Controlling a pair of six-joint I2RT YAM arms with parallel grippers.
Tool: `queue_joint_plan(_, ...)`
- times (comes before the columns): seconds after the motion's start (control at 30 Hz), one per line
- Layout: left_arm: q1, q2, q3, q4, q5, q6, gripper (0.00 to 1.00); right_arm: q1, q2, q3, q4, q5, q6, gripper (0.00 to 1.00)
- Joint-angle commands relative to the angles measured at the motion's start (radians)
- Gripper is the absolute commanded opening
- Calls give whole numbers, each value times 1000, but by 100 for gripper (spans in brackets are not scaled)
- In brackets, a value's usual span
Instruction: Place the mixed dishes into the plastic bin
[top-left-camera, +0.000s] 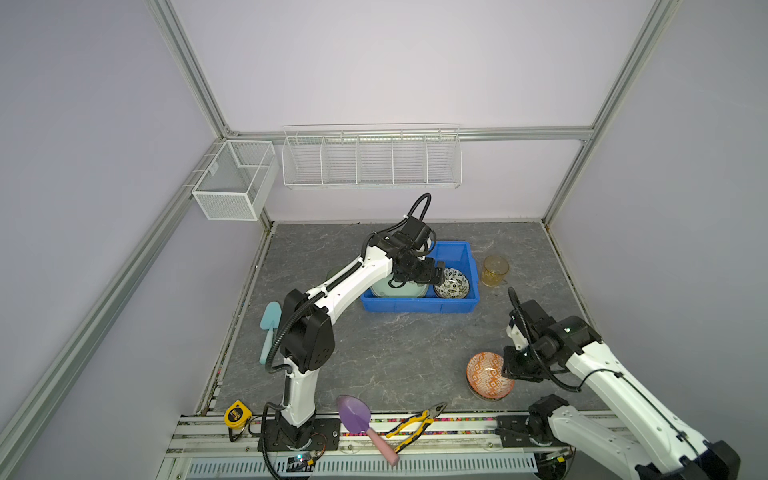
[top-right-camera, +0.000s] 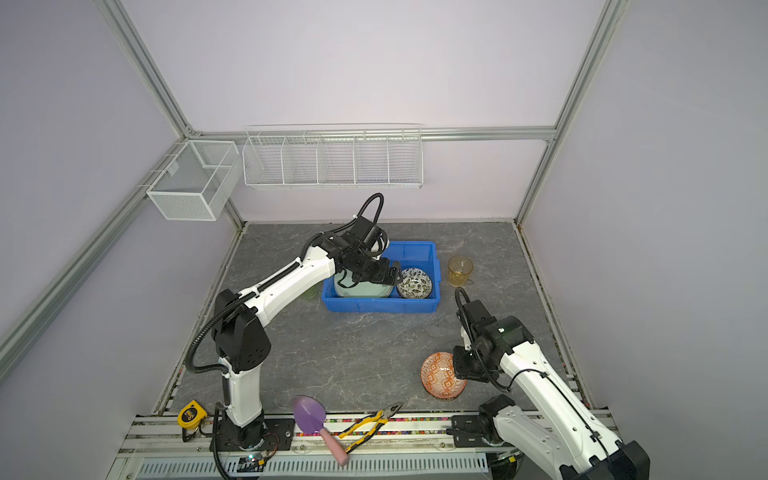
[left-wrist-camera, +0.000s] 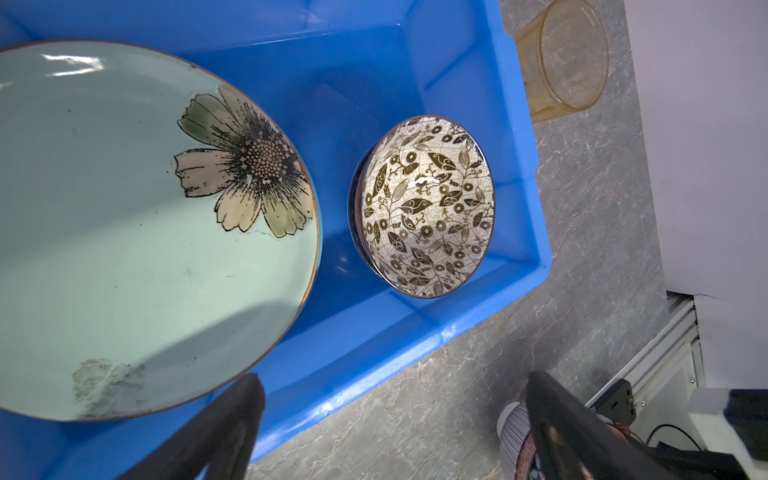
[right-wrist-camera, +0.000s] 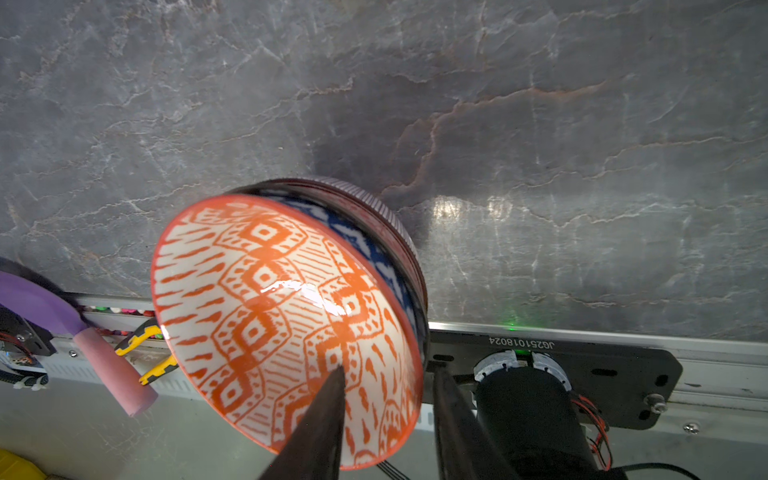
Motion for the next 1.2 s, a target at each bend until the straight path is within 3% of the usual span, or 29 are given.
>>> queue_joint_plan(0.0,-1,-15,0,-3,12,0,98,9,10,-20,15,3,14,36)
queue_joint_plan(1.17,0,-61,-64,40,10,-17,99,16,-12,-15,12,35,26,9)
